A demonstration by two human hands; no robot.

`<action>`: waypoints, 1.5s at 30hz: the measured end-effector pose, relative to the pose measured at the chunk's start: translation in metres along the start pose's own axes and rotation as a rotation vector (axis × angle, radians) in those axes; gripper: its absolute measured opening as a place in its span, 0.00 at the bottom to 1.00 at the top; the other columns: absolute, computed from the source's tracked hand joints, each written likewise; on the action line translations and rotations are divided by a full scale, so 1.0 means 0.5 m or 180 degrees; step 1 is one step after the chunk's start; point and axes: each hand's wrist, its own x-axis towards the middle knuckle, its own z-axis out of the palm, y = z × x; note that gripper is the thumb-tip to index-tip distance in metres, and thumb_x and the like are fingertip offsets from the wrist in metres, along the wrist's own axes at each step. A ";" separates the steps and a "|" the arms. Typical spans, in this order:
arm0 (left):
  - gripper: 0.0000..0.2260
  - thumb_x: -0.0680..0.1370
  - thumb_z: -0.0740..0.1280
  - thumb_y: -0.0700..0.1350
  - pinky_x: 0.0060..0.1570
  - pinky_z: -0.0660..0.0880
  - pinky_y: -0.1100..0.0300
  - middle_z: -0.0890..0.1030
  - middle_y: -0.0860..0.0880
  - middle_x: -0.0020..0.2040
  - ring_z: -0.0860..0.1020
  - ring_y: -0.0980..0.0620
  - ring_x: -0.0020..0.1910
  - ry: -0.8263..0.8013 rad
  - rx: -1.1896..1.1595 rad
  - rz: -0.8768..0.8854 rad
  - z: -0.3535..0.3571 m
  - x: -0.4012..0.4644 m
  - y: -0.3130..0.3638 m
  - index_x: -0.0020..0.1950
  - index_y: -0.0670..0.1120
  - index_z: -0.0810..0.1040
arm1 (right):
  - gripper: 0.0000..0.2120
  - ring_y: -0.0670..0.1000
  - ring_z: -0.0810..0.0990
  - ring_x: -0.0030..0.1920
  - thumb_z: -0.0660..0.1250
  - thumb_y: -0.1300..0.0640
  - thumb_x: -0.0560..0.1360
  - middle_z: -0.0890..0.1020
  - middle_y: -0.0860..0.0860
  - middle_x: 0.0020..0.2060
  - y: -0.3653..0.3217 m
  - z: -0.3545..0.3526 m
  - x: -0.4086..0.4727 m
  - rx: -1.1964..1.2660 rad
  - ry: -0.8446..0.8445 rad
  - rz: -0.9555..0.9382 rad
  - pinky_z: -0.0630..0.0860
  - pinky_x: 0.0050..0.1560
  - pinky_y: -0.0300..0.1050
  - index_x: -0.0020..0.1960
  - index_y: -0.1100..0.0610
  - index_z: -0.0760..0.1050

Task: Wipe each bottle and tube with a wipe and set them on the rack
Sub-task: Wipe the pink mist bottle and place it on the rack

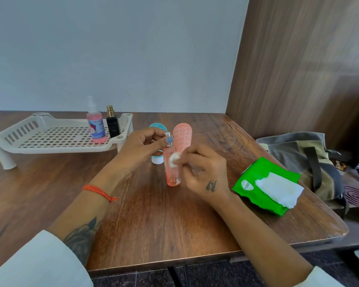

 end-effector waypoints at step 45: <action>0.08 0.75 0.68 0.41 0.51 0.79 0.61 0.83 0.46 0.51 0.81 0.53 0.49 -0.0001 -0.0152 -0.0112 0.000 -0.003 0.000 0.53 0.47 0.81 | 0.06 0.50 0.80 0.35 0.66 0.63 0.68 0.82 0.53 0.37 -0.003 0.003 -0.006 0.0007 -0.0206 -0.0146 0.78 0.31 0.47 0.38 0.60 0.82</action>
